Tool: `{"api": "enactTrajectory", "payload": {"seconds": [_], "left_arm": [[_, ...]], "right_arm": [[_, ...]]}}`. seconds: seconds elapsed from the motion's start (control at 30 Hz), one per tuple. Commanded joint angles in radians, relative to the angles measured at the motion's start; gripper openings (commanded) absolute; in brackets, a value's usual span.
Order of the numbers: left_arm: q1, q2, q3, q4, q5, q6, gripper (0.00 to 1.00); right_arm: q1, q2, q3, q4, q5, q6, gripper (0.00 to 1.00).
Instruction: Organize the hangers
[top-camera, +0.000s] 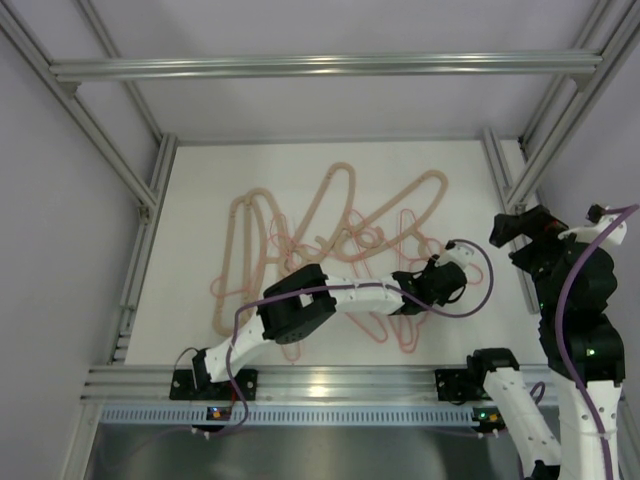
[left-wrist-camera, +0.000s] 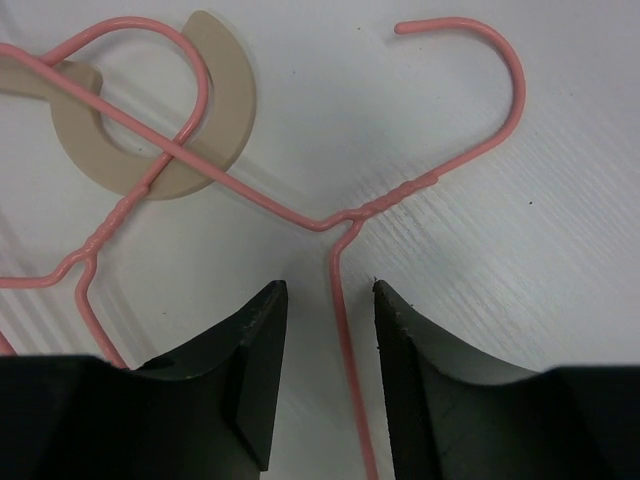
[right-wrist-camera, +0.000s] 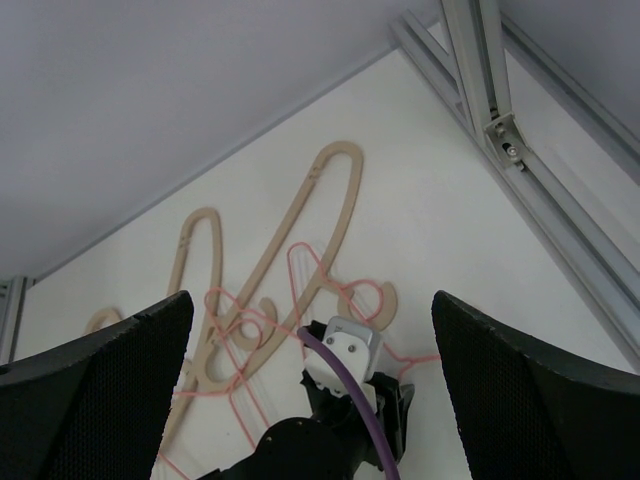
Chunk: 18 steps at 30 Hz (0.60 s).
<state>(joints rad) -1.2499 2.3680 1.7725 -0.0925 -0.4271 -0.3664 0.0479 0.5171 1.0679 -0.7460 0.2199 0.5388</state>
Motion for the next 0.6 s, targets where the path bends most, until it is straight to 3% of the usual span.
{"api": "enactTrajectory", "payload": {"seconds": [0.0, 0.33, 0.43, 0.53, 0.57], "left_arm": [[0.003, 0.026, -0.019, 0.020, 0.044, -0.026, 0.44], [0.004, 0.037, -0.048, 0.022, 0.067, -0.054, 0.29], [0.006, 0.031, -0.059, 0.022, 0.071, -0.052, 0.19], [0.006, 0.007, -0.076, 0.023, 0.071, -0.046, 0.00], [0.007, -0.003, -0.080, 0.022, 0.073, -0.043, 0.00]], "right_arm": [[-0.013, -0.012, 0.032, -0.015, 0.004, -0.014, 0.99], [-0.013, -0.026, 0.032, -0.024, 0.016, -0.023, 1.00], [-0.013, -0.028, 0.029, -0.023, 0.015, -0.022, 0.99], [-0.013, -0.026, 0.027, -0.023, 0.016, -0.020, 0.99], [-0.013, -0.026, 0.027, -0.021, 0.016, -0.020, 0.99]]}}
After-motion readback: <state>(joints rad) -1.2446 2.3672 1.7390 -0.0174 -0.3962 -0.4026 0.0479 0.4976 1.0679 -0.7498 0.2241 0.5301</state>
